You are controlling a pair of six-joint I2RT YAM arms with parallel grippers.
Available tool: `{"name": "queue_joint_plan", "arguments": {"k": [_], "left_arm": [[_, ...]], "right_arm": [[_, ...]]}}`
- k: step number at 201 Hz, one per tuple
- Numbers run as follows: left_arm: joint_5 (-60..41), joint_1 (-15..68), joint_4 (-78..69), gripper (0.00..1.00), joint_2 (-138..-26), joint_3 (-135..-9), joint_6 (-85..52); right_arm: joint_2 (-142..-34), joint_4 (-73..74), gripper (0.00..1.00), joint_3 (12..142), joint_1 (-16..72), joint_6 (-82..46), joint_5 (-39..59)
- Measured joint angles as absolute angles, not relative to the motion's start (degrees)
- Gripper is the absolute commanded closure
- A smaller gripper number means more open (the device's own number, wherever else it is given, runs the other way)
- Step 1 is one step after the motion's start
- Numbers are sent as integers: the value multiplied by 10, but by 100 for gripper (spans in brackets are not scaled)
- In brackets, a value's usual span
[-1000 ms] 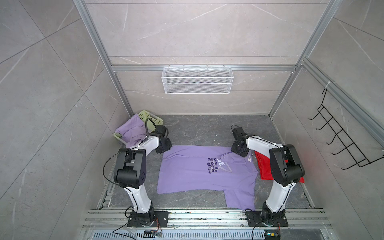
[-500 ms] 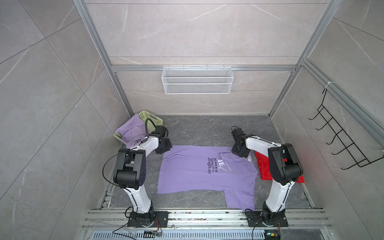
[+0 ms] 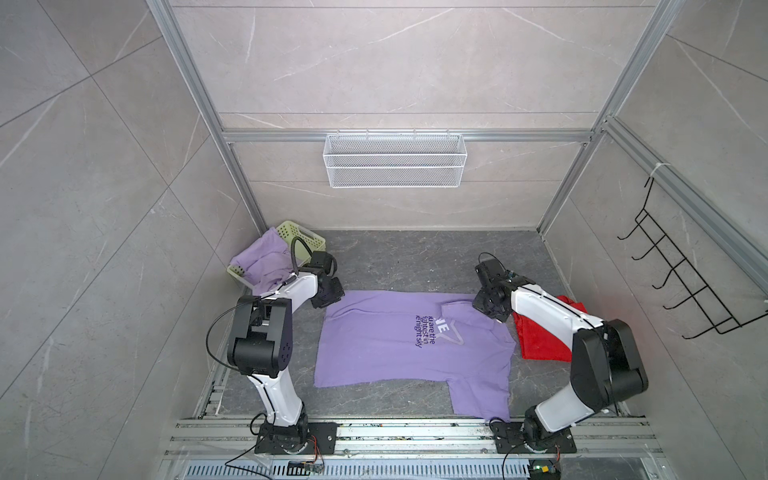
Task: Fold and stack the t-shirts
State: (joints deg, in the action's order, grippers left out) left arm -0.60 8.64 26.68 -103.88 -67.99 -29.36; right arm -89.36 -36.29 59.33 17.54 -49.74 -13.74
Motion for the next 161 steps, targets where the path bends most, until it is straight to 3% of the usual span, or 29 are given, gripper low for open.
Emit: {"name": "queue_joint_plan", "arguments": {"k": [32, 40, 51, 66, 112, 161], "left_arm": [[-7, 86, 267, 76, -1048, -686, -294], [-7, 86, 268, 76, -1051, -689, -294], [-8, 86, 268, 76, -1054, -693, -293], [-12, 86, 268, 76, -1057, -697, -293], [-18, 86, 268, 76, -1060, -704, -293], [-28, 87, 268, 74, -1060, -704, -293]], "right_arm": [[-841, -389, 88, 551, 236, -535, -140], [-830, -401, 79, 541, 259, -555, -140], [-817, -420, 57, 531, 288, -573, -142], [-805, -452, 47, 525, 319, -602, -148], [-788, -536, 41, 530, 337, -648, -198], [-848, -477, 37, 595, 322, -598, -230]]}}
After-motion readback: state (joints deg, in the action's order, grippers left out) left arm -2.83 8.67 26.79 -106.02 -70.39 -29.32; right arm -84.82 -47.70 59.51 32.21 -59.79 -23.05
